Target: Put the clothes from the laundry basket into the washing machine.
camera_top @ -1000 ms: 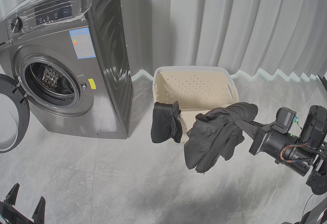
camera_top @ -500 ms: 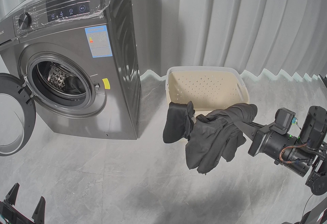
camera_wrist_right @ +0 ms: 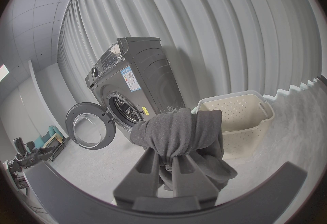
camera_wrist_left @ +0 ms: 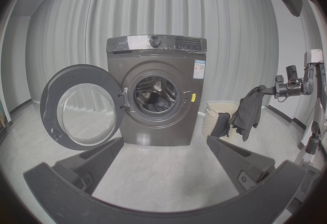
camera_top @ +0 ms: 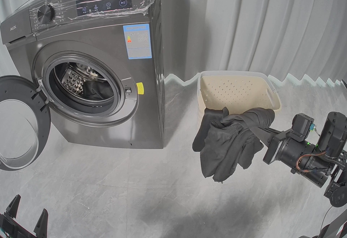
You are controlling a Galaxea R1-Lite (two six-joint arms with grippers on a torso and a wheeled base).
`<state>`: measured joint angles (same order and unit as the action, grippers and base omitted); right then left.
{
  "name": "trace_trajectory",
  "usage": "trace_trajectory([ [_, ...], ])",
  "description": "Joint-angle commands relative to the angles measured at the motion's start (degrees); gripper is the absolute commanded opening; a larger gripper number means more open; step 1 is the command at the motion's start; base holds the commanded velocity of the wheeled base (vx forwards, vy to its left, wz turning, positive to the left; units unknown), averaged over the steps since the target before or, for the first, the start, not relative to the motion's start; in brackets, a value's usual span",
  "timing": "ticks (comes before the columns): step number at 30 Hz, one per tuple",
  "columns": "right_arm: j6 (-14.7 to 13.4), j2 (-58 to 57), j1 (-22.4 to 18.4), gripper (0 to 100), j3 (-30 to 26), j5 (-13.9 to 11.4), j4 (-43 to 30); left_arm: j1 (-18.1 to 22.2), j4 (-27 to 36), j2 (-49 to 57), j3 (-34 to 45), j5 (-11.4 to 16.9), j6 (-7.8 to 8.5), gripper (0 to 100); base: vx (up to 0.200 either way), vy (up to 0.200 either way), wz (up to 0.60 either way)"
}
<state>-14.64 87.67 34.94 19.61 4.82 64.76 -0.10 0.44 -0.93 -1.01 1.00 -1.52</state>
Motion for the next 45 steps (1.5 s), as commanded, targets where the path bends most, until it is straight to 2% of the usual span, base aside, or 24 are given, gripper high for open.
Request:
trace_trajectory([
  [1, 0.1, 0.2, 0.2, 0, -0.1, 2.0, -0.1, 0.0, 0.0, 0.9, 0.8, 0.0, -0.06, 100, 0.0, 0.2, 0.0],
  [2, 0.1, 0.2, 0.2, 0, -0.1, 2.0, -0.1, 0.0, 0.0, 0.9, 0.8, 0.0, -0.06, 100, 0.0, 0.2, 0.0],
  [3, 0.2, 0.2, 0.2, 0, 0.0, 3.6, -0.3, 0.0, 0.0, 0.9, 0.8, 0.0, -0.06, 100, 0.0, 0.2, 0.0],
  [6, 0.3, 0.1, 0.0, 0, 0.2, 4.2, -0.4, 0.0, 0.0, 0.9, 0.8, 0.0, -0.06, 100, 0.0, 0.2, 0.0],
  [17, 0.2, 0.3, 0.3, 0, 0.2, 3.4, -0.2, 0.0, 0.0, 0.9, 0.8, 0.0, -0.06, 100, 0.0, 0.036, 0.0],
  [23, 0.2, 0.7, 0.4, 0, 0.2, 3.4, -0.2, 0.0, 0.0, 0.9, 0.8, 0.0, -0.32, 100, -0.2, 0.0, 0.0],
  [32, 0.1, 1.2, 0.7, 0, 0.2, 3.4, 0.0, 0.0, 0.0, 0.9, 0.8, 0.0, -0.32, 100, 0.0, 0.0, 0.0],
  [45, 0.1, 1.3, 0.7, 0, 0.3, 3.4, 0.0, 0.0, 0.0, 0.9, 0.8, 0.0, -0.32, 100, 0.0, 0.2, 0.0],
])
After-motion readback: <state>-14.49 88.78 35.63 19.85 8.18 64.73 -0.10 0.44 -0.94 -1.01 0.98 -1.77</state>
